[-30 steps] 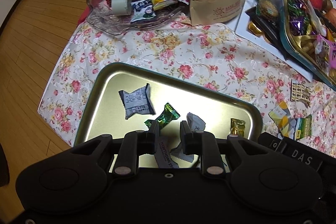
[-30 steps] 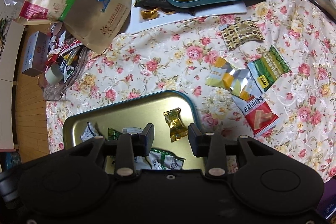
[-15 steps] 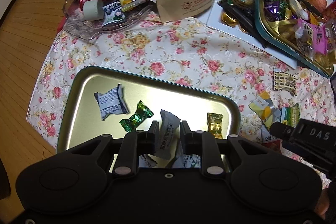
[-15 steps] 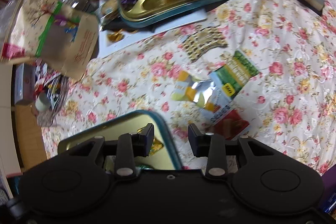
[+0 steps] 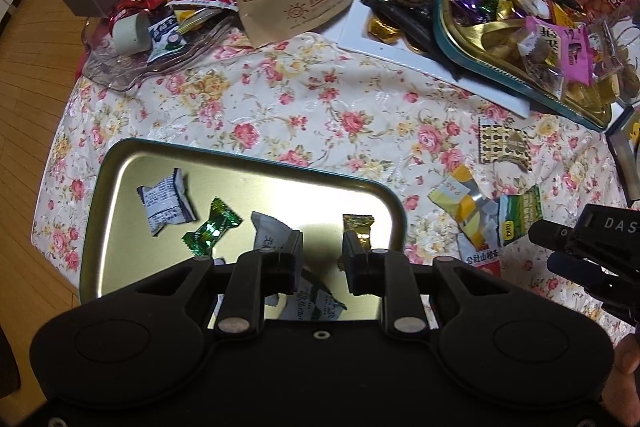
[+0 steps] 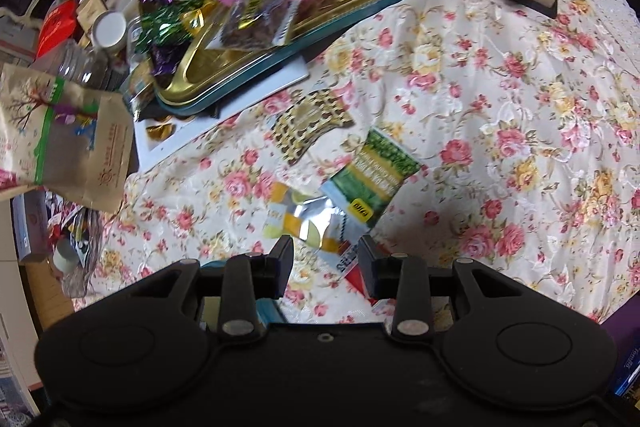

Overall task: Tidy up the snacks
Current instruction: 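Move the right gripper to the green garlic-flavor packet and grasp it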

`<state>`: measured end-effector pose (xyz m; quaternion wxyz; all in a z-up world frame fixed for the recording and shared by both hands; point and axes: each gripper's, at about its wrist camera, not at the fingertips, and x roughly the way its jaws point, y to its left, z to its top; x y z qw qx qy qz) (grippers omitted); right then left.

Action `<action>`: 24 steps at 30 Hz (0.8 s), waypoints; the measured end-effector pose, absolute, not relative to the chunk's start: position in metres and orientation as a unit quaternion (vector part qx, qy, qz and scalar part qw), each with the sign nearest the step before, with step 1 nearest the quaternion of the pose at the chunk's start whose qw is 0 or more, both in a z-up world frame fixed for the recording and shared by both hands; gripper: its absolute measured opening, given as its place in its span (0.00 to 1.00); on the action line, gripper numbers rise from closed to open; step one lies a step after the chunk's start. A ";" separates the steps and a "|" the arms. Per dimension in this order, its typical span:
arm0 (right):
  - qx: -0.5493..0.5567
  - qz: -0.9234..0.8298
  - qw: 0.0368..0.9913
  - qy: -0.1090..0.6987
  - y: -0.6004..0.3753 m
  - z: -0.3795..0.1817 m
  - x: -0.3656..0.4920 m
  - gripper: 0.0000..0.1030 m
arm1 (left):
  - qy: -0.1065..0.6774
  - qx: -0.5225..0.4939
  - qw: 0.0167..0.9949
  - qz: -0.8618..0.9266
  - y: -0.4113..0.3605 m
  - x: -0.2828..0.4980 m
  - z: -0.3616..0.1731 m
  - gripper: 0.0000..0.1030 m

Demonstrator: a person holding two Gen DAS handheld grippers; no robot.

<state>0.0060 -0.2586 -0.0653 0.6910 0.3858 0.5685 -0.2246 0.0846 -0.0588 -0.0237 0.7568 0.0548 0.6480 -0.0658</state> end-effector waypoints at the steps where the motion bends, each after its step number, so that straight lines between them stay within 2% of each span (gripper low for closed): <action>1: 0.387 -0.228 0.690 0.568 -0.261 -0.067 0.006 0.37 | 0.648 0.056 0.757 -0.068 -0.062 0.084 -0.024 0.30; 24: 0.438 -0.293 0.656 0.541 -0.292 -0.112 0.014 0.40 | 0.656 0.066 0.745 -0.097 -0.101 0.080 -0.034 0.30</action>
